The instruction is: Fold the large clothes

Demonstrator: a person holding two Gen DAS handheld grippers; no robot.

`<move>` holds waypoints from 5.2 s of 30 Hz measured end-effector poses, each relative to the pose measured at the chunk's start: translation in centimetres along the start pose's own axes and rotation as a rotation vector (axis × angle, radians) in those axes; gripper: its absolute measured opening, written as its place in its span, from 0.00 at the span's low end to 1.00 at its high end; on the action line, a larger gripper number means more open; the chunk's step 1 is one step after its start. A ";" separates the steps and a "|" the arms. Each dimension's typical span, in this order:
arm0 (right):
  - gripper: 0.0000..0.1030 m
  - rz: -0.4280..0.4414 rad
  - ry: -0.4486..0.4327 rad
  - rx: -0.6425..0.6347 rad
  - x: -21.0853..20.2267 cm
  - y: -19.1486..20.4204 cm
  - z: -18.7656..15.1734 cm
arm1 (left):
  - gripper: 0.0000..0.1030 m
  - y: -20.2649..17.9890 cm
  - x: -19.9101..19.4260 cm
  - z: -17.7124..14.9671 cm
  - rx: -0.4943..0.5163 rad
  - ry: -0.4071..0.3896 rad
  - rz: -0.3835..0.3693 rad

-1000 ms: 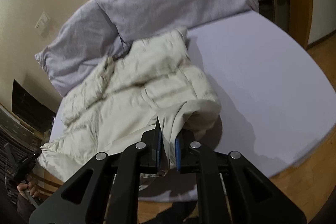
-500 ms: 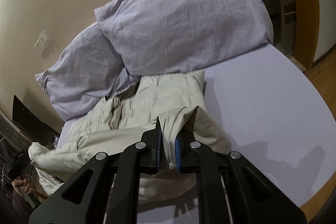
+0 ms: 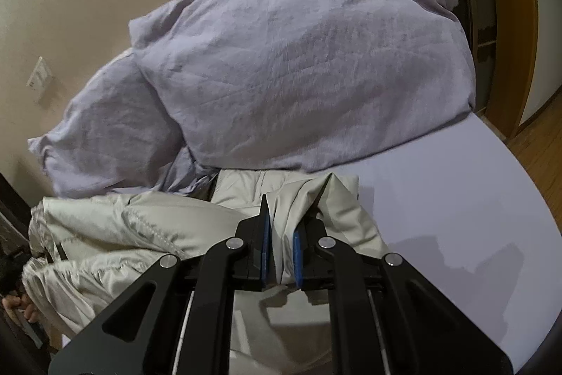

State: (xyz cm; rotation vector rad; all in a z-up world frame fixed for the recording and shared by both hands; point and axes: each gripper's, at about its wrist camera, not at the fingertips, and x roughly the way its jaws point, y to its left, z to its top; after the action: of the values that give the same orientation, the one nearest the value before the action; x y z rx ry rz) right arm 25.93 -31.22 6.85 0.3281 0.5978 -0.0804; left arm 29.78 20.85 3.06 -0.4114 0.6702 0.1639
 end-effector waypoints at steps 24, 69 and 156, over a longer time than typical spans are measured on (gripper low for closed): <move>0.11 -0.196 0.086 -0.066 14.5 0.7 3.2 | 0.09 -0.2 15.5 4.3 0.003 0.131 0.080; 0.03 -0.068 0.271 -0.359 16.7 13.4 -2.2 | 0.64 -13.4 12.8 -1.3 0.262 0.161 -0.084; 0.75 -0.037 0.162 -0.296 21.0 16.9 -4.2 | 0.82 -11.1 23.7 -5.0 0.178 0.124 0.142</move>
State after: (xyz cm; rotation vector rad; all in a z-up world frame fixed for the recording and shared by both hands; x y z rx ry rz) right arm 43.86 -13.43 -3.56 0.0360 0.7660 0.0002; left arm 48.41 9.06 -11.91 -0.2040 0.8299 0.2123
